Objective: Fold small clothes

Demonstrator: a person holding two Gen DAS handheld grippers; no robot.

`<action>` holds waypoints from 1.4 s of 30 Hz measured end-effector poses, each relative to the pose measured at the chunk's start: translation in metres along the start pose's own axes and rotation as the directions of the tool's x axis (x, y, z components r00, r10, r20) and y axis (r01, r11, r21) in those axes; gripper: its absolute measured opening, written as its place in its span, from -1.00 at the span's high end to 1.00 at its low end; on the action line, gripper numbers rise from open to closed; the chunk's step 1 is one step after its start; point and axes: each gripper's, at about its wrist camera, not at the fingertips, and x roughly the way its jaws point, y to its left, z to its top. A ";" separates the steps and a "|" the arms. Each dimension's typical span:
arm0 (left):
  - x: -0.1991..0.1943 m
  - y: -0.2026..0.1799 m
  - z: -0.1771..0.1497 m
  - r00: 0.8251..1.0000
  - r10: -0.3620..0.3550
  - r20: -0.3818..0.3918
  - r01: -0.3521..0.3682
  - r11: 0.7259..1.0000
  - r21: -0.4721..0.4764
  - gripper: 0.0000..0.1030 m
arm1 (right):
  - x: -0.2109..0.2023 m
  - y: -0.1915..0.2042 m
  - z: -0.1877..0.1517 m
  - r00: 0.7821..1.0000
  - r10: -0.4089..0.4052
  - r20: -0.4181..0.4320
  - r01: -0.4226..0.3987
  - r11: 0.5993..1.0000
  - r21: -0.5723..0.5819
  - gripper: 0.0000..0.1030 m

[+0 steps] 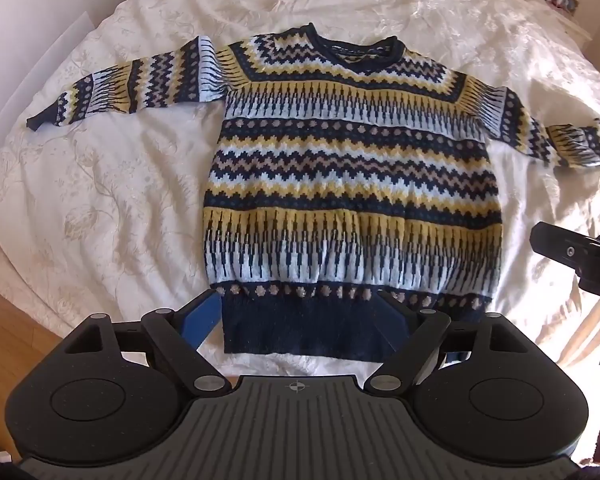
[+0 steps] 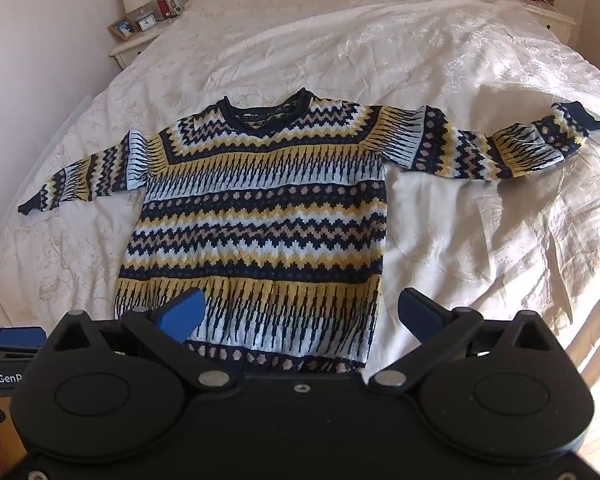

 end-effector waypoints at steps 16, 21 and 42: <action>0.001 -0.001 -0.001 1.000 -0.002 0.000 0.002 1.000 0.000 -0.59 | 0.000 0.004 0.001 1.000 0.002 0.003 -0.002 1.000 -0.004 -0.98; 0.001 -0.001 -0.001 1.000 -0.003 0.000 0.003 1.000 -0.001 -0.59 | 0.001 0.005 0.002 1.000 0.002 0.001 -0.002 1.000 -0.005 -0.98; 0.012 0.010 0.007 1.000 -0.009 -0.027 0.008 1.000 -0.022 -0.59 | 0.015 0.017 0.011 0.999 0.023 -0.026 -0.023 1.000 -0.021 -0.98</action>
